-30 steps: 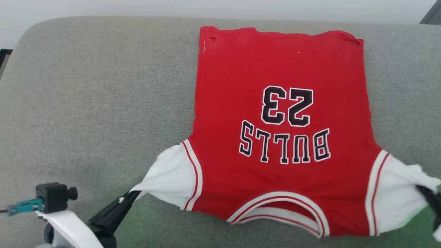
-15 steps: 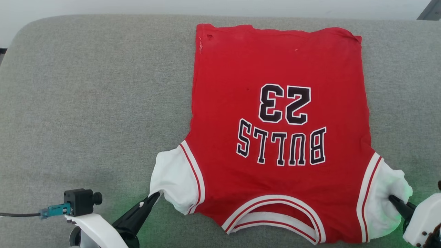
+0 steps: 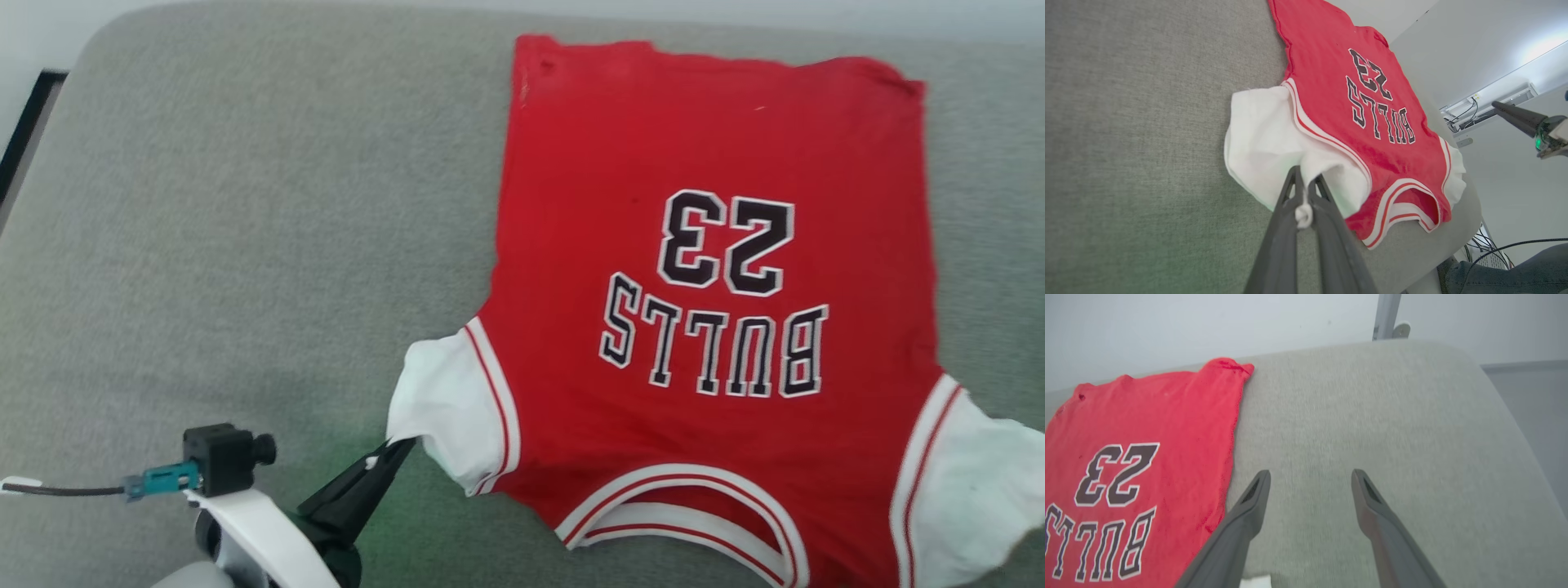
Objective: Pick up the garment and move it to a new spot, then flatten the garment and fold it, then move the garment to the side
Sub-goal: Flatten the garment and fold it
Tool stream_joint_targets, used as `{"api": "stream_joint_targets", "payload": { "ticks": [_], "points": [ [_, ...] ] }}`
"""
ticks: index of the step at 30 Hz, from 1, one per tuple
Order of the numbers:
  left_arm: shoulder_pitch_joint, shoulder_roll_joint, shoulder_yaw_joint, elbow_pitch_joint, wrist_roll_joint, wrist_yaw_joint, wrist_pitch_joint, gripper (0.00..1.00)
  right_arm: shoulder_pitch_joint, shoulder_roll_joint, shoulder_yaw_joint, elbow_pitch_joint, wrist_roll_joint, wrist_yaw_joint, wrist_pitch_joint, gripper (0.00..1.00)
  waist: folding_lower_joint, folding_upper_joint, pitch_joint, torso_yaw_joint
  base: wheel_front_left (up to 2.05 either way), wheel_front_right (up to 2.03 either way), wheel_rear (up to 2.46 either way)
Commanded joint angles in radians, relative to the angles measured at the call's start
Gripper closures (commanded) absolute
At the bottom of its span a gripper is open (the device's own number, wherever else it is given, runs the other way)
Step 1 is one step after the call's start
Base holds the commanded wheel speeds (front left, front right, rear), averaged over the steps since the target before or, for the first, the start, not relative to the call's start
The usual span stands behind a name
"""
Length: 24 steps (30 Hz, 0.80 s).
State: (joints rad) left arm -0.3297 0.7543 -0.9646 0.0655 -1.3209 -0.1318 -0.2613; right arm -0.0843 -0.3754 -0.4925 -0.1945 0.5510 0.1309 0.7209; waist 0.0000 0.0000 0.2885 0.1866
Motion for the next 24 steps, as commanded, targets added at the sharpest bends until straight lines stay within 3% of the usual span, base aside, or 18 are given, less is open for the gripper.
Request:
{"api": "stream_joint_targets", "payload": {
  "ticks": [1,5,14,20,24],
  "points": [
    [-0.015,-0.005,0.002,-0.007,0.010,0.002,-0.005,1.00,-0.043,-0.006,0.003,-0.004,-0.015,0.000,0.007,0.00,0.0000,0.0000,0.026,0.024,0.00,0.00,0.00],
    [-0.060,-0.042,-0.005,-0.037,0.069,0.002,-0.005,1.00,-0.255,-0.052,0.093,0.097,-0.064,0.000,0.047,0.00,0.0000,0.0000,0.103,0.081,0.00,0.00,0.00],
    [-0.135,-0.085,-0.034,-0.083,0.127,0.002,-0.005,1.00,-0.654,-0.155,0.244,0.451,-0.225,0.000,0.147,0.00,0.0000,0.0000,0.231,0.183,0.00,0.00,0.00],
    [-0.156,-0.101,-0.037,-0.101,0.153,0.002,-0.005,1.00,-0.814,-0.164,0.274,0.612,-0.302,0.000,0.246,0.00,0.0000,0.0000,0.264,0.223,0.00,0.00,0.00],
    [-0.152,-0.105,-0.035,-0.111,0.162,0.002,-0.005,1.00,-0.838,-0.162,0.276,0.681,-0.333,0.000,0.294,0.00,0.0000,0.0000,0.265,0.232,0.00,0.00,0.00]
  ]
}}
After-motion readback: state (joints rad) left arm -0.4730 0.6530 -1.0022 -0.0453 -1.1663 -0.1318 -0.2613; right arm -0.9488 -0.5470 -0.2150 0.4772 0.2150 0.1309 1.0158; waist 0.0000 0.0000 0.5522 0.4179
